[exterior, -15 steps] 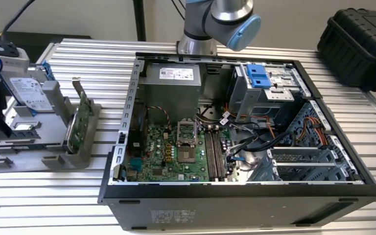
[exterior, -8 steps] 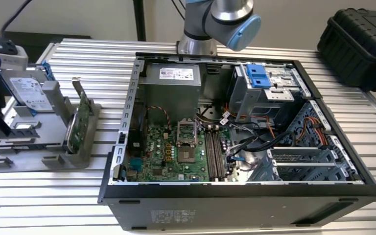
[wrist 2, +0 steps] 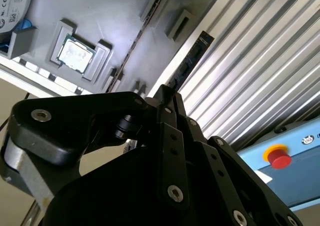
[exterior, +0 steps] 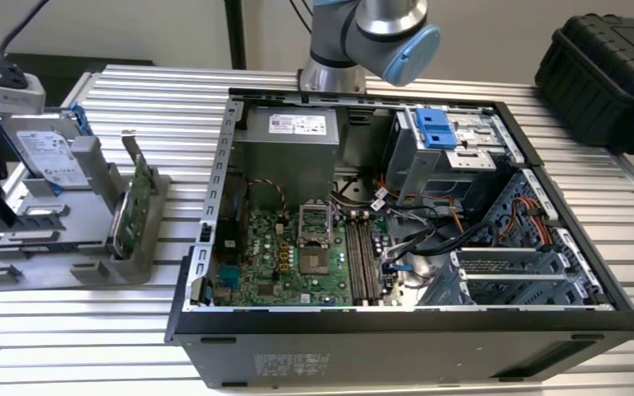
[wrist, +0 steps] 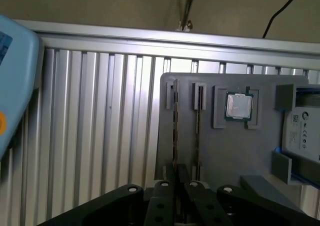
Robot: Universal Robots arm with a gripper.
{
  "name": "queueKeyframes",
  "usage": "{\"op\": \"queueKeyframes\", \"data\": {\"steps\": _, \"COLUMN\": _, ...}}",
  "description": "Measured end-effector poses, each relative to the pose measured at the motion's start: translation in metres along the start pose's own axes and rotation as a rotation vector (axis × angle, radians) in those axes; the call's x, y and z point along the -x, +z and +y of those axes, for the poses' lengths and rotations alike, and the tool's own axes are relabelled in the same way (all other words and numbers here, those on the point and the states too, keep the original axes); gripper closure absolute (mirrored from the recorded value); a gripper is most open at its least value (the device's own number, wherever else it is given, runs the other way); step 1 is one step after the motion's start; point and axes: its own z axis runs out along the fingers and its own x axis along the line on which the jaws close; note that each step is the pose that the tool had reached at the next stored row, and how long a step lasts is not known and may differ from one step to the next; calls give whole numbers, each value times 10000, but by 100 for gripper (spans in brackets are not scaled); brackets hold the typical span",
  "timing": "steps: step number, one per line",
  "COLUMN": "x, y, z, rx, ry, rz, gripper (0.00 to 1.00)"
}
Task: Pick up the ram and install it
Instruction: 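Pick up the ram and move it above insertion slot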
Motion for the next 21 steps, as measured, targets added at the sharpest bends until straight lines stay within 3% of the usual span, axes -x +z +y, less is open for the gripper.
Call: {"op": "queueKeyframes", "data": {"steps": 21, "x": -1, "y": -78, "z": 0, "rx": 0, "ry": 0, "rz": 0, "gripper": 100}}
